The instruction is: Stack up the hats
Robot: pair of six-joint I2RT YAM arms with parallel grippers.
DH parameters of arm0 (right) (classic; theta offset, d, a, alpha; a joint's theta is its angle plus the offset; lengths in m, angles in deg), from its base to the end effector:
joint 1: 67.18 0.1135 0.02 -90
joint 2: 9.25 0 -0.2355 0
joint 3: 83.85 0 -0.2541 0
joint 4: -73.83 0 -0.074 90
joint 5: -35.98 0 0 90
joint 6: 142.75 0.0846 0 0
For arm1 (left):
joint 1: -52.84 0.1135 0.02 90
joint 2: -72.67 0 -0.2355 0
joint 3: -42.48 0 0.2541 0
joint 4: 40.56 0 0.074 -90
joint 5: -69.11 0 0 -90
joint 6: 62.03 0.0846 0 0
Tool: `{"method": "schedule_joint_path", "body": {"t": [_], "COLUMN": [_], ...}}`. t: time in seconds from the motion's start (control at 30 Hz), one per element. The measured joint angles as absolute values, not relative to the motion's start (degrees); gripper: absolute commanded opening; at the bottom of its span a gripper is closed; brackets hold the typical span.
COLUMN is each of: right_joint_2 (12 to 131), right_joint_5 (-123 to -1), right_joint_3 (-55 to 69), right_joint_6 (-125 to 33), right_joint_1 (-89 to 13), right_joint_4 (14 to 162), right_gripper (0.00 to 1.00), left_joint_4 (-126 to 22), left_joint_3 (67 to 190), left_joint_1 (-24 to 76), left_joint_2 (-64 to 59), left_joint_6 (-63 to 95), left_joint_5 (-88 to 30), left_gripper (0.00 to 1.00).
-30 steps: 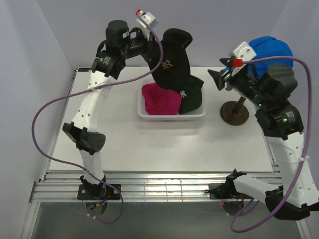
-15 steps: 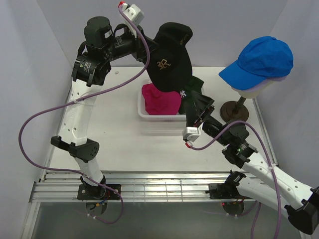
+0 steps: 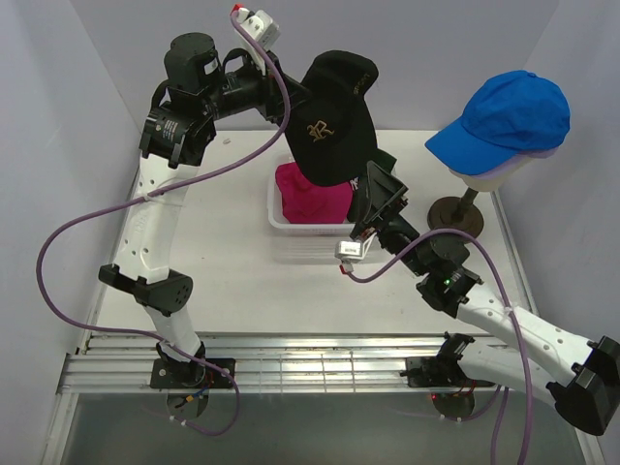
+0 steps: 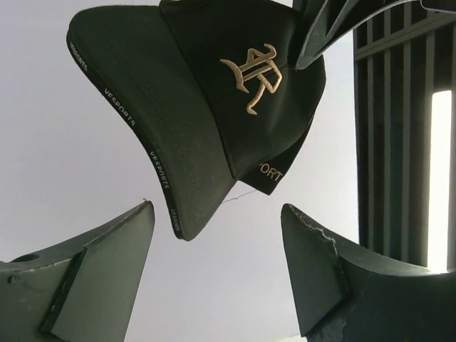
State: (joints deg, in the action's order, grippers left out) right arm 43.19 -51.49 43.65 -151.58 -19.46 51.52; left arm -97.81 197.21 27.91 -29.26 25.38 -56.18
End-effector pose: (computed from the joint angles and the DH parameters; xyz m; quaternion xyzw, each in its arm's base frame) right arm 0.1892 0.2025 0.3608 -0.5276 0.1777 -0.3694 0.7441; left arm 0.3103 -0.1981 0.5352 0.3375 0.6464 -0.3700 0.5757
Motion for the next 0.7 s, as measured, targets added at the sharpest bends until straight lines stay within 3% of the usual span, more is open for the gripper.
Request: {"method": "schedule_joint_path", "body": {"t": [0.4, 0.53, 0.6, 0.63, 0.7], "right_joint_2": [49.3, 52.5, 53.5, 53.7, 53.7], "right_joint_5": [-49.5, -48.8, -48.4, -48.2, -48.1], "right_joint_3": [39.6, 38.9, 38.9, 38.9, 38.9], "right_joint_6": [-158.2, -159.0, -159.4, -159.6, -159.7], "right_joint_1": [-19.4, -19.4, -19.4, -19.4, -19.4], "right_joint_4": [51.0, 50.6, 49.5, 49.1, 48.5], "right_gripper": [0.74, 0.60, 0.42, 0.28, 0.13], "left_joint_4": [-97.8, -97.8, -97.8, -97.8, -97.8], "left_joint_3": [197.3, 197.3, 197.3, 197.3, 197.3], "left_joint_1": [27.9, 27.9, 27.9, 27.9, 27.9], "left_joint_2": [-30.0, -30.2, -30.2, -30.2, -30.2], "left_joint_6": [24.9, 24.5, 24.5, 24.5, 24.5], "left_joint_5": [-57.1, -57.4, -57.5, -57.4, -57.1], "left_gripper": [0.00, 0.00, 0.00, 0.00, 0.00]}}
